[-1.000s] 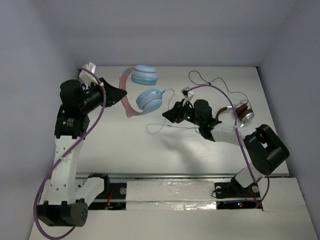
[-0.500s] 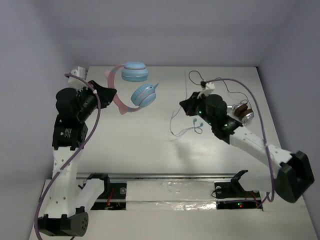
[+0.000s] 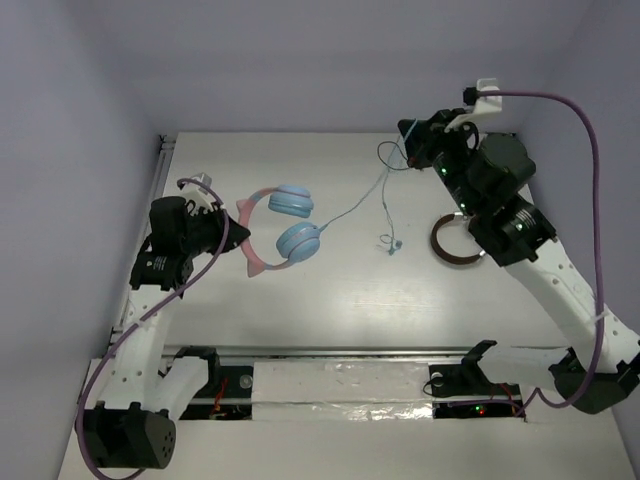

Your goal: Wrap the headphones

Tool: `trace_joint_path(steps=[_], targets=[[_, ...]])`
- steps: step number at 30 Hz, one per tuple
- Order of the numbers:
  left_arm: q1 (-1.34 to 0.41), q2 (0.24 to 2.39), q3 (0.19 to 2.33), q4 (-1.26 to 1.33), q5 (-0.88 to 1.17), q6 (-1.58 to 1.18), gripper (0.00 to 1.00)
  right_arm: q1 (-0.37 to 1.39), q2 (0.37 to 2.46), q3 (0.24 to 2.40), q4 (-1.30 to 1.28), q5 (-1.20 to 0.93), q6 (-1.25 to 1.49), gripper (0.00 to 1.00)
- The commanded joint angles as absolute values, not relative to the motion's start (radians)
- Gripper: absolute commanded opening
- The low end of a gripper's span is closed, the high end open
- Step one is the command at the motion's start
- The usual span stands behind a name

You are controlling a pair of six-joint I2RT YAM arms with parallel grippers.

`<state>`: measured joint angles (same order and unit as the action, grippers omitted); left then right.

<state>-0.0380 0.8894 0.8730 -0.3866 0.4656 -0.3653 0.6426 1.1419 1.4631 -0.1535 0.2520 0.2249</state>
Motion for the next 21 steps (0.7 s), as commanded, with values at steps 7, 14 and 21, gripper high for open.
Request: trace_joint_path(steps=[7,14,21], targets=[[-0.137,0.936,0.784,-0.319,0.659,-0.311,0.00,0.732,1.393,1.725,-0.313,0.256,0.026,0.00],[-0.245,0.992,0.762,-0.295,0.614,-0.316,0.00,0.836,1.535,1.810,-0.321,0.328,-0.038,0.00],[-0.415,1.084,0.787,-0.302,0.571,-0.302,0.00,0.885,1.680,1.959,-0.387,0.367,-0.052,0.00]])
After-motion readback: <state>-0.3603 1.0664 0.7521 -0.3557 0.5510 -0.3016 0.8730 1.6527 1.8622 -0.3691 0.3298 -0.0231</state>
